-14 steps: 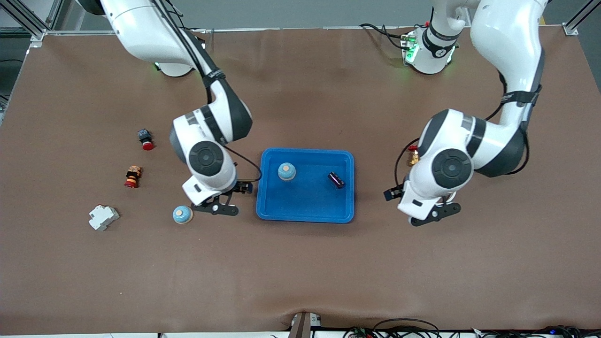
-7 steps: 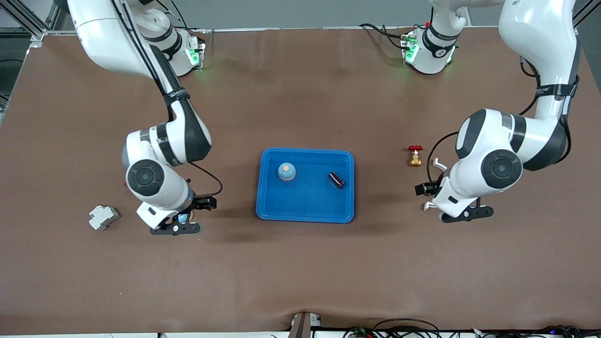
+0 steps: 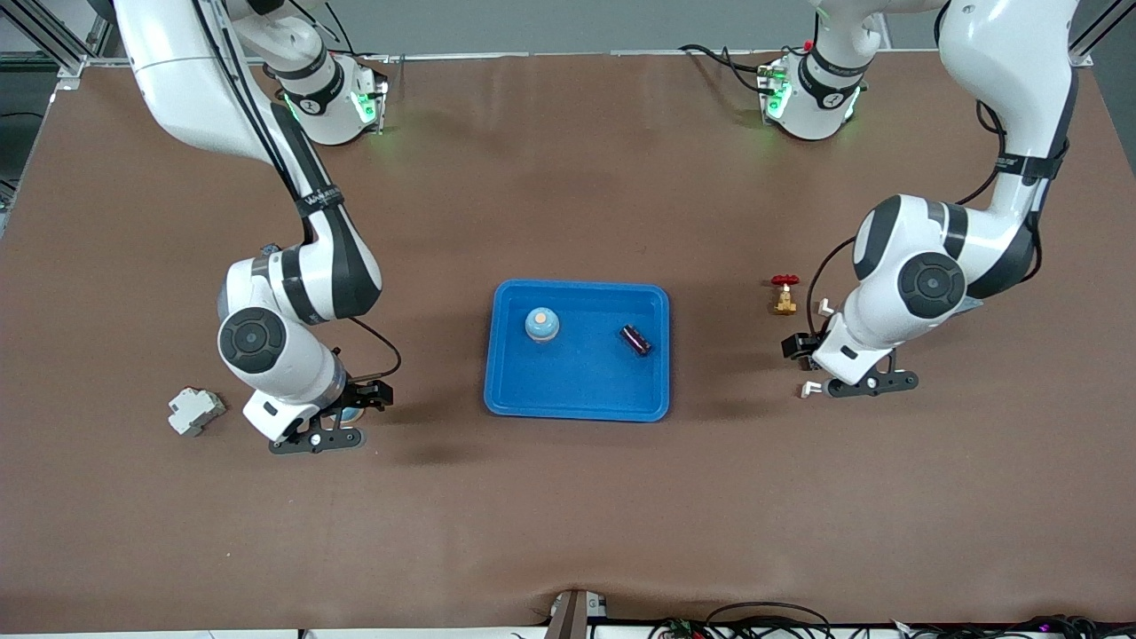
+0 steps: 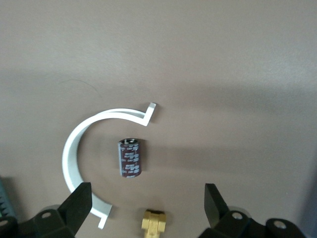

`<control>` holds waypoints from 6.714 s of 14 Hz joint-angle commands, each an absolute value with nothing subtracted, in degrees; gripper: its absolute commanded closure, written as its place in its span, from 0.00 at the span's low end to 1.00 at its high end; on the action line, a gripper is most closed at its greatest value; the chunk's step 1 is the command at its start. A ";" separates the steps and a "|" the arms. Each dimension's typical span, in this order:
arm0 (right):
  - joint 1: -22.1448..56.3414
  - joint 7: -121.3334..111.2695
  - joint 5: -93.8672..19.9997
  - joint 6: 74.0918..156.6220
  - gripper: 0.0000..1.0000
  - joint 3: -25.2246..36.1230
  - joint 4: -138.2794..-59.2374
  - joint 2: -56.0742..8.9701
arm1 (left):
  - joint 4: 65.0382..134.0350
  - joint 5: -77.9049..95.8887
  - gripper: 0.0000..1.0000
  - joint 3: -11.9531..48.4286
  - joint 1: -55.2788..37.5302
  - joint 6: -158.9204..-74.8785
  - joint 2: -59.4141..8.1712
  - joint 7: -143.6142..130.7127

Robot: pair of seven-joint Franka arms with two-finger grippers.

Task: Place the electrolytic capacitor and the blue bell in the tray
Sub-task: 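Reach the capacitor with the left gripper while the right gripper reaches the bell, then grasp the capacitor with the left gripper while the right gripper grasps the bell, then carry the second capacitor and bell over the blue tray with both grippers, then open both grippers to release the capacitor and bell in the tray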

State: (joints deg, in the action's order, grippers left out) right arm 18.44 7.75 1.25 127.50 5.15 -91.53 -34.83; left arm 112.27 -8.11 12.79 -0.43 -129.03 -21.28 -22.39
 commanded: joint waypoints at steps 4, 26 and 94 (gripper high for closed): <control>13.28 0.62 1.50 133.94 0.00 4.13 -96.41 -34.19 | 117.07 -9.84 0.00 13.10 2.71 -133.85 -21.35 -19.52; 8.79 -0.88 0.36 145.99 0.00 0.88 -103.71 -37.53 | 114.87 -9.84 0.00 13.18 4.13 -137.29 -30.59 -21.53; 38.94 65.30 0.35 131.13 0.91 0.26 -78.13 -51.15 | 80.33 -6.15 1.00 13.89 -23.64 -133.24 -49.65 -83.67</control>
State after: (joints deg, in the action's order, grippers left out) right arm 37.84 63.77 -0.87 131.53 -0.99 -79.99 -50.20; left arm 80.64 -5.93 14.66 -22.66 -132.89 -49.03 -82.52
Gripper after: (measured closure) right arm 0.330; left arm 0.656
